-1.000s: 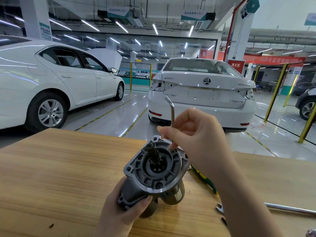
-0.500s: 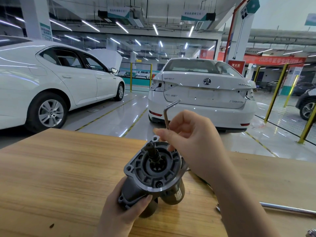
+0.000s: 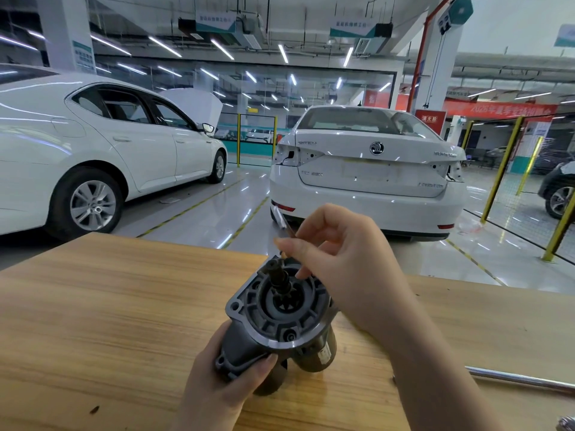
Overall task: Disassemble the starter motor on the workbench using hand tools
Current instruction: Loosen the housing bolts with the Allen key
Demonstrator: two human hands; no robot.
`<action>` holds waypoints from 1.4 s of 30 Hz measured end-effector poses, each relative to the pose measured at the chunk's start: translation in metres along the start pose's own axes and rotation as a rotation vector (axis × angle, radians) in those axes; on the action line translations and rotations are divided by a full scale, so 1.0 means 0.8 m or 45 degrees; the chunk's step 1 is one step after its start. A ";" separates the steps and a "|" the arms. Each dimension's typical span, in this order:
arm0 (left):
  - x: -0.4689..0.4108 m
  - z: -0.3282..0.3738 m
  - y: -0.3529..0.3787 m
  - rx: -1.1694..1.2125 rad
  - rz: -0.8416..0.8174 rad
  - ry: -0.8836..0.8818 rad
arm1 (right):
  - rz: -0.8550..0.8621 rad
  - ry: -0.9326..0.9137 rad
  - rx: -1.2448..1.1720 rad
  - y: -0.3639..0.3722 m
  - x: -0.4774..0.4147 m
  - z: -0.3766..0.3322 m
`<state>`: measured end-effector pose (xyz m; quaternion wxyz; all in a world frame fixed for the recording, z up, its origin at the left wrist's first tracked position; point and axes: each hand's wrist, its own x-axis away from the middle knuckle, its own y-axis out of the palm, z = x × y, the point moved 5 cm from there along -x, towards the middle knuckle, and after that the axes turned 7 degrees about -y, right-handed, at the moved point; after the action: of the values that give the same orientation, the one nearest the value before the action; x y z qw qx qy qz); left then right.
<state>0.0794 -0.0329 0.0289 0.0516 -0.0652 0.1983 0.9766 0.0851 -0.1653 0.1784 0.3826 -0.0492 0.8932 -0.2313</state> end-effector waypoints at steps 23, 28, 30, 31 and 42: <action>-0.006 -0.008 -0.005 -0.003 -0.027 0.033 | -0.037 0.018 -0.070 -0.003 -0.003 0.008; -0.008 -0.007 -0.006 0.021 0.008 0.056 | -0.023 0.030 -0.052 -0.005 -0.003 0.006; -0.007 -0.006 -0.005 0.014 0.006 0.052 | -0.004 0.035 -0.026 -0.007 -0.002 0.006; -0.006 -0.005 -0.005 0.010 0.002 0.050 | -0.001 0.033 -0.017 -0.008 -0.002 0.006; 0.002 0.002 0.000 0.057 0.066 0.012 | -0.057 0.019 -0.055 -0.003 -0.001 0.010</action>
<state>0.0779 -0.0319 0.0299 0.0270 -0.0633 0.2220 0.9726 0.0911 -0.1700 0.1752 0.3695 -0.0756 0.8995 -0.2208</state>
